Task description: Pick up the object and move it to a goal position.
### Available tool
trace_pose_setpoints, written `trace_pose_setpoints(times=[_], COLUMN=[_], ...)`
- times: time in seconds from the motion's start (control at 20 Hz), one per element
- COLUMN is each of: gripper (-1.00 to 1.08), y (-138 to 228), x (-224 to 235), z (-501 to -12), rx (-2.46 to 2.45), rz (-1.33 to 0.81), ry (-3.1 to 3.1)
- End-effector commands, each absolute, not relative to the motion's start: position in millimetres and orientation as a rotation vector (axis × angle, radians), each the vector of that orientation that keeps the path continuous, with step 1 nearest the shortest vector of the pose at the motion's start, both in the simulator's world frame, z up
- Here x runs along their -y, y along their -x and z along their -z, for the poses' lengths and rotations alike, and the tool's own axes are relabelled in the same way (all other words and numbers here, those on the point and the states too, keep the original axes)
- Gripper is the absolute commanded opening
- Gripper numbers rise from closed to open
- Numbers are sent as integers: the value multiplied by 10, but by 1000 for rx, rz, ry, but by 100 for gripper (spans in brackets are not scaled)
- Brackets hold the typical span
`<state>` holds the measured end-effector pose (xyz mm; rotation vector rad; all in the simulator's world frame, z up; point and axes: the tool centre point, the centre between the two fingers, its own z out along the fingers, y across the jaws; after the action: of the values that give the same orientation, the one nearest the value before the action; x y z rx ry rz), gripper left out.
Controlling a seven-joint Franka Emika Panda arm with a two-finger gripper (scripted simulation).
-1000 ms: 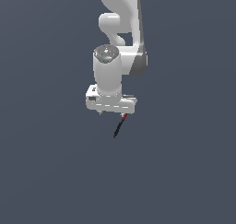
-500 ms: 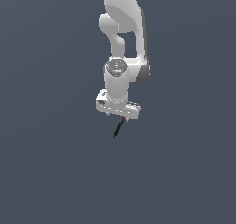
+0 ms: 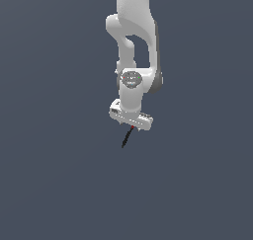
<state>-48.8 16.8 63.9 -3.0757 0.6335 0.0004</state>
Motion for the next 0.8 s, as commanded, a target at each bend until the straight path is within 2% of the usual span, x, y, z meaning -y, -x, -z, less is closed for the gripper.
trace_pose_setpoints(times=[0.0, 0.4, 0.75], gripper=[100, 100, 100], y=[513, 521, 534], x=[-186, -191, -191], z=[-597, -535, -222], rx=[-658, -660, -664], rz=[0, -1, 0], ry=[3072, 3071, 3071])
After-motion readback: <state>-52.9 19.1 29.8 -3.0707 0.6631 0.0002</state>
